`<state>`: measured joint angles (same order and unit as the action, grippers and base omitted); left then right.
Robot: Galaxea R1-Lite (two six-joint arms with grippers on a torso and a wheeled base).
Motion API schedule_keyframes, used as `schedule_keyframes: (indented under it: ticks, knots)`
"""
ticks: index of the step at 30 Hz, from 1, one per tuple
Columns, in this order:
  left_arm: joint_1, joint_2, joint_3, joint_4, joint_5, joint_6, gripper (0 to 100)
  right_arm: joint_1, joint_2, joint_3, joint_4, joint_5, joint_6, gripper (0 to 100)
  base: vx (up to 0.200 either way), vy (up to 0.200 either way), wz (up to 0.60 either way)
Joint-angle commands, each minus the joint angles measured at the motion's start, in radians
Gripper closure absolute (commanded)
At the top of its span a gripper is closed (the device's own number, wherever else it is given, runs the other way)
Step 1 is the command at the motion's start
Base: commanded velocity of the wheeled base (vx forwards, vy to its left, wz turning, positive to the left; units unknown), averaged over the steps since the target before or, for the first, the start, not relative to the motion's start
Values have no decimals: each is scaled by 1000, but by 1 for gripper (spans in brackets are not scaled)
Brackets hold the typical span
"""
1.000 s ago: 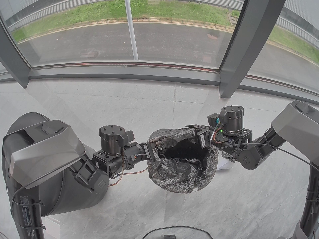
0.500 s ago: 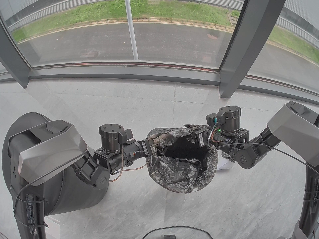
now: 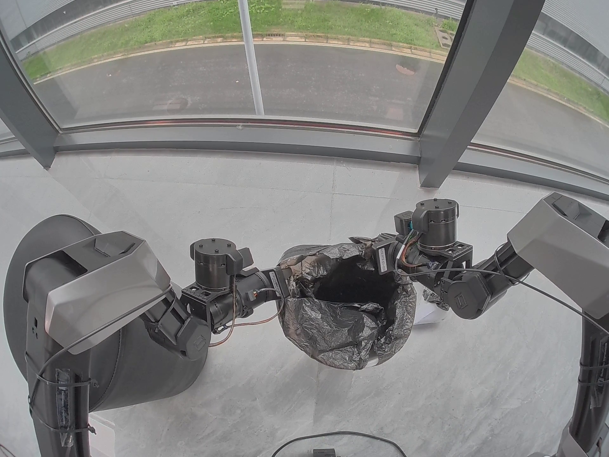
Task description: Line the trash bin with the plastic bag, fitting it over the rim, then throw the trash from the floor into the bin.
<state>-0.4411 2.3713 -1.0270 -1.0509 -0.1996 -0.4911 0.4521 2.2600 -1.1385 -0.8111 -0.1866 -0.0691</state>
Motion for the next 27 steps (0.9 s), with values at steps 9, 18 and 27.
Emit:
schedule_keyframes:
  ticks: [9, 18, 27]
  knots:
    - [-2, 28, -5, 0, 0, -1, 100, -1, 18, -10, 0, -1, 0, 100, 0, 0, 0]
    - [-8, 51, -7, -1, 0, -6, 100, -7, 19, -18, 0, -2, 5, 100, 0, 0, 0]
    - [-18, 42, 5, 0, 6, -20, 100, -9, 18, -20, 0, -8, 17, 100, 0, 0, 0]
